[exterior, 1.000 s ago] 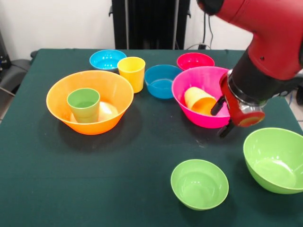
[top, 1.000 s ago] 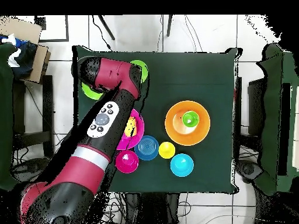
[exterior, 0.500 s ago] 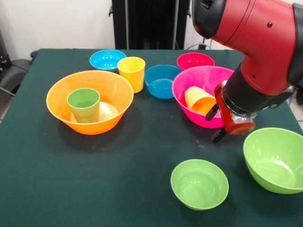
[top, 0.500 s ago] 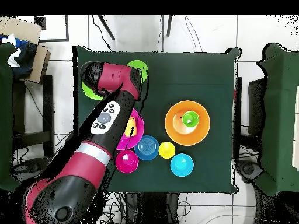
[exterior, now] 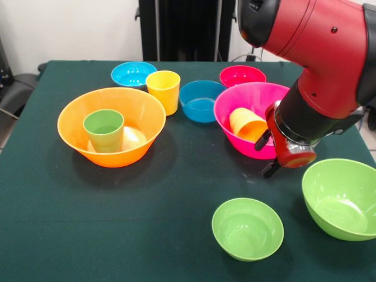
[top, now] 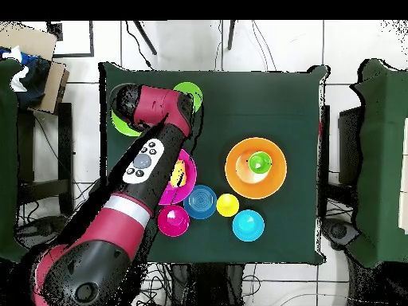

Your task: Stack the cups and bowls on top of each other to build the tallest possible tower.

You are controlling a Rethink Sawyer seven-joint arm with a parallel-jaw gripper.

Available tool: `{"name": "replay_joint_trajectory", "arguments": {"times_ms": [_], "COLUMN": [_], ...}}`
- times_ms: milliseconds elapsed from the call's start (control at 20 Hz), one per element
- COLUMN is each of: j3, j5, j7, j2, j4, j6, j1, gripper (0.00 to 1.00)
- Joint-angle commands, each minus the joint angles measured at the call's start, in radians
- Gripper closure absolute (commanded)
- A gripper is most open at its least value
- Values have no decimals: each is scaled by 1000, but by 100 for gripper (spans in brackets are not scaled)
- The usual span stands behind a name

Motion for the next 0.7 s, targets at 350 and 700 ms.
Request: {"name": "replay_joint_trajectory", "arguments": {"times_ms": [350, 700], "j3": [97, 96], "j5": [-24, -31], "j7": [121, 127], "j2": [-176, -176], "j4": [236, 222], "j6": [-11, 7], "j1": [67, 64], "gripper": [0, 0]}}
